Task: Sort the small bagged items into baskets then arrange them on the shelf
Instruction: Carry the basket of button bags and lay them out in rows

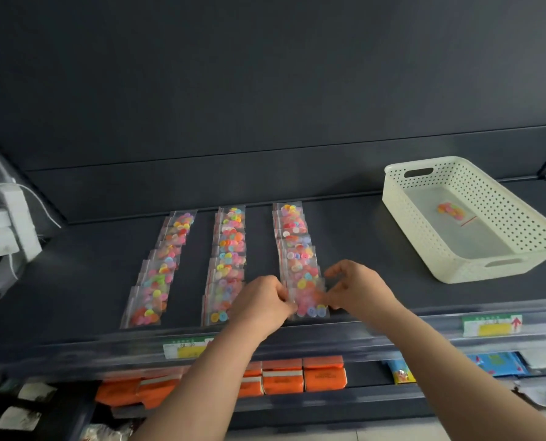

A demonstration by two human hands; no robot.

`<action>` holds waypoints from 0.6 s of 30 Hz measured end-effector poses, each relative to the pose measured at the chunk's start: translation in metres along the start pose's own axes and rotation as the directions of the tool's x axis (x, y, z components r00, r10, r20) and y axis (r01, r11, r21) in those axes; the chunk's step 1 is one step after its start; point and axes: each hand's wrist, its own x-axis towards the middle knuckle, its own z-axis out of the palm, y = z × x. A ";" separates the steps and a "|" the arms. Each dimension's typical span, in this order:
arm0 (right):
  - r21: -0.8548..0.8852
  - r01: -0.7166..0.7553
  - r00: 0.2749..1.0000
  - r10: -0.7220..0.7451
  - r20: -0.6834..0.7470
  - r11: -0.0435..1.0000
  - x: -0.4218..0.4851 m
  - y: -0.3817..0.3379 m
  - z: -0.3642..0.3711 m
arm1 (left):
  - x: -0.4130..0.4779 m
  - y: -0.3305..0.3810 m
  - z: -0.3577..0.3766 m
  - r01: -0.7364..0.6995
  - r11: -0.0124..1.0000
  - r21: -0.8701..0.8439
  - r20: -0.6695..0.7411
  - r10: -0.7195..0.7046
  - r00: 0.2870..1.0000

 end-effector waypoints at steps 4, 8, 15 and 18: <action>-0.056 0.005 0.998 -0.008 -0.055 0.998 -0.004 -0.002 0.002 | 0.003 -0.002 0.000 0.010 0.997 0.075 -0.002 -0.009 1.000; -0.050 0.032 0.993 -0.037 -0.110 0.998 -0.005 -0.002 -0.002 | 0.004 0.002 -0.003 0.009 0.998 0.065 -0.052 -0.005 0.999; -0.423 0.171 0.888 -0.325 -0.325 0.890 -0.001 -0.006 -0.052 | 0.020 0.047 -0.009 -0.140 0.984 -0.106 -0.089 0.131 0.987; -0.519 0.143 0.825 -0.391 -0.407 0.843 0.001 0.002 -0.082 | 0.029 0.083 -0.004 -0.207 0.961 -0.181 -0.065 0.199 0.978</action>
